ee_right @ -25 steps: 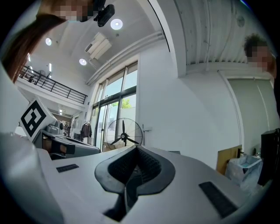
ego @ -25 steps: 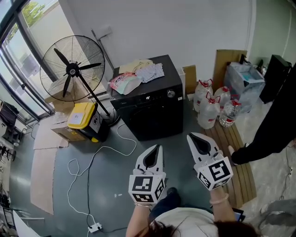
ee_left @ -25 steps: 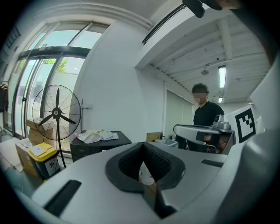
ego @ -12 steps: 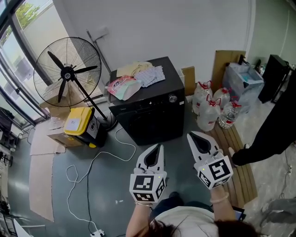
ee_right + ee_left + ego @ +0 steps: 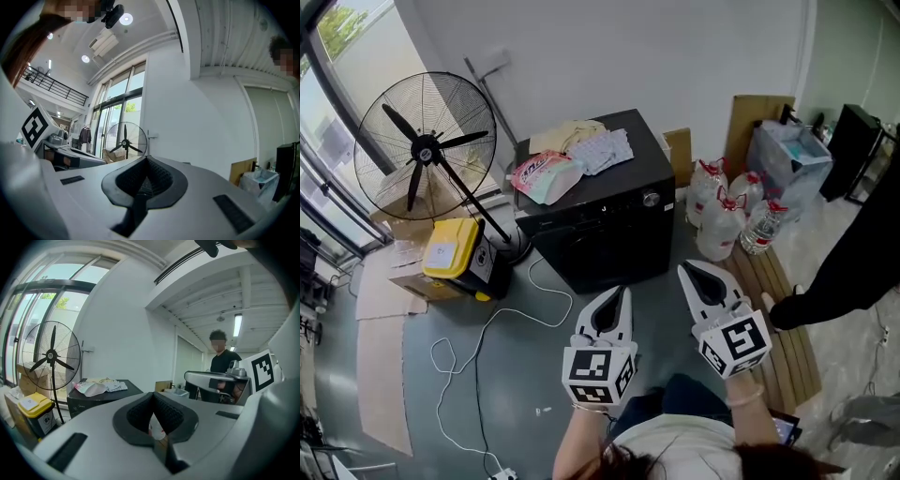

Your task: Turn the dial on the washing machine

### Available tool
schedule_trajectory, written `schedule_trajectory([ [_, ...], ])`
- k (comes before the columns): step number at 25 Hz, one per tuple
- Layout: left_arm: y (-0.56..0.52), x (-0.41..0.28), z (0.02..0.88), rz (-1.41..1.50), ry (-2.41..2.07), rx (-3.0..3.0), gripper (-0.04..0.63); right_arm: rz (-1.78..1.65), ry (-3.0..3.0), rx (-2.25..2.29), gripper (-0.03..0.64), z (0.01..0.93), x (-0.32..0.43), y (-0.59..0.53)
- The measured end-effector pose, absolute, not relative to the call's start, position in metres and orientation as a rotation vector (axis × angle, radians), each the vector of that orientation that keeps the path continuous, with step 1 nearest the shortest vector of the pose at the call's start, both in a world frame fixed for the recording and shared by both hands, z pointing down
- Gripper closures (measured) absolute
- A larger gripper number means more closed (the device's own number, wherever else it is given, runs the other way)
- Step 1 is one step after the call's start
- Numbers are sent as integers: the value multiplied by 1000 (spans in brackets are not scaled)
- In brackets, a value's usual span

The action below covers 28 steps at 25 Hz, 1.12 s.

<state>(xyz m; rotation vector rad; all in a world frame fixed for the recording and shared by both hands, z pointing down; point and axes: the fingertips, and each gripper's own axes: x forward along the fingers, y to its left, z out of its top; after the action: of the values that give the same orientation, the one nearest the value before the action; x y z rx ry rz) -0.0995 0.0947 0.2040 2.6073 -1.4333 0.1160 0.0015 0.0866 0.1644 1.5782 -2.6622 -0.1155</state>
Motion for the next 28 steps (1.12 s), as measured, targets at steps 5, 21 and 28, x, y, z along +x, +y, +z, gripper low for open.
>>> schedule_trajectory([
  [5,81,-101,211,138,-1422,2606,578,-103,-2647,1598,591,170,5,70],
  [21,-20,-95,253,207,-1506,2489,578,-107,-2594,1546,591,205,38,-36],
  [28,-76,-95,277,176,-1598,2400,578,-111,-2580,1493,591,234,59,-98],
])
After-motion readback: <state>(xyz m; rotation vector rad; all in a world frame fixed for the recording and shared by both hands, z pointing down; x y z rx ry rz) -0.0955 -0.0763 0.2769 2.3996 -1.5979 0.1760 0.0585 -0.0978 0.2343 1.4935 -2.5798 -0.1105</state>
